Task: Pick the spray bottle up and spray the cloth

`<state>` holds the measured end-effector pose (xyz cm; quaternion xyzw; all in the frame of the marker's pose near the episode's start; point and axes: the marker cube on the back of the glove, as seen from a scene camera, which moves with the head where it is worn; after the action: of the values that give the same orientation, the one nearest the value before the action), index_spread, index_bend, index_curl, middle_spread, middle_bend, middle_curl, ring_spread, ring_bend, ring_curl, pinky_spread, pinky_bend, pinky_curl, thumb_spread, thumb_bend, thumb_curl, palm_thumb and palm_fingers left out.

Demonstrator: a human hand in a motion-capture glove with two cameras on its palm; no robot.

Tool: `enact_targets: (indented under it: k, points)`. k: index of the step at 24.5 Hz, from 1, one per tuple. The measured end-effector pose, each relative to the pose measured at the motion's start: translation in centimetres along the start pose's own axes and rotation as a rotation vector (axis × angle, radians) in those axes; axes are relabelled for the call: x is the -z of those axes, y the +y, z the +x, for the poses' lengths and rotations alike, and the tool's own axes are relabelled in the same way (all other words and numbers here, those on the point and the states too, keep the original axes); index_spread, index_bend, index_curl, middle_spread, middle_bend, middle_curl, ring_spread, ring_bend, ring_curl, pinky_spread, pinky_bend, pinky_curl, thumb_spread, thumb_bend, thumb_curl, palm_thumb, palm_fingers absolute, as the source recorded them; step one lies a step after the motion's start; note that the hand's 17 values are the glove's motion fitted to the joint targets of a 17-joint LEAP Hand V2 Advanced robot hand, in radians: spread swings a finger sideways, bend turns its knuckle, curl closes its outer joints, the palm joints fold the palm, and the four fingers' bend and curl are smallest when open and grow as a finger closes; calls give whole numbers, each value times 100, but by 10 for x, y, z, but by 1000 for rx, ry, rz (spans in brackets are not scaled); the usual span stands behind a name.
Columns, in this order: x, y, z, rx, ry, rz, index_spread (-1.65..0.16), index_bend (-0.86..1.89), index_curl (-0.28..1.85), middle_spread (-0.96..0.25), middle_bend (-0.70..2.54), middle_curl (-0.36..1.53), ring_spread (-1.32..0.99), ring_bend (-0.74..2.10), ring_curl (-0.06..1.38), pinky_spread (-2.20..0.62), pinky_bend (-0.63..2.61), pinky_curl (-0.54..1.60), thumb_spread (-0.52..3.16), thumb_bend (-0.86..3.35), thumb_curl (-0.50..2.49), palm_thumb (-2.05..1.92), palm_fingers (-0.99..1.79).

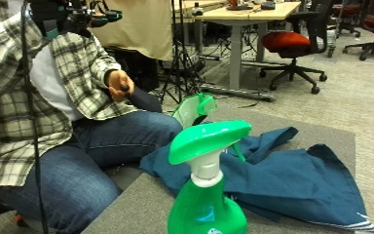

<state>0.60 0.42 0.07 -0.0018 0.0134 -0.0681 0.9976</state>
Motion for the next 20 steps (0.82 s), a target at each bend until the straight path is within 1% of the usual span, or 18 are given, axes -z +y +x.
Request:
enact_targets:
  k: [4,9,13,18,20]
  points:
    - [-1,-3,-3,-83,7,2,-23,22,11,-5,20,8,5,24,7,9,33,8,57,33,15,52,26]
    - [-3,-3,0,-66,67,5,-28,20,16,-7,19,12,7,24,10,12,34,11,79,33,21,55,24]
    - [-4,-1,1,-15,81,1,-31,19,19,-7,19,15,8,24,12,14,35,12,90,31,25,56,23]
    - [-12,-6,7,-150,13,-8,-32,18,22,-8,18,17,8,24,14,15,35,13,99,29,29,57,22]
    - [-19,-7,14,-180,-13,-20,-32,18,23,-7,18,18,8,25,15,15,36,14,102,28,30,58,21]
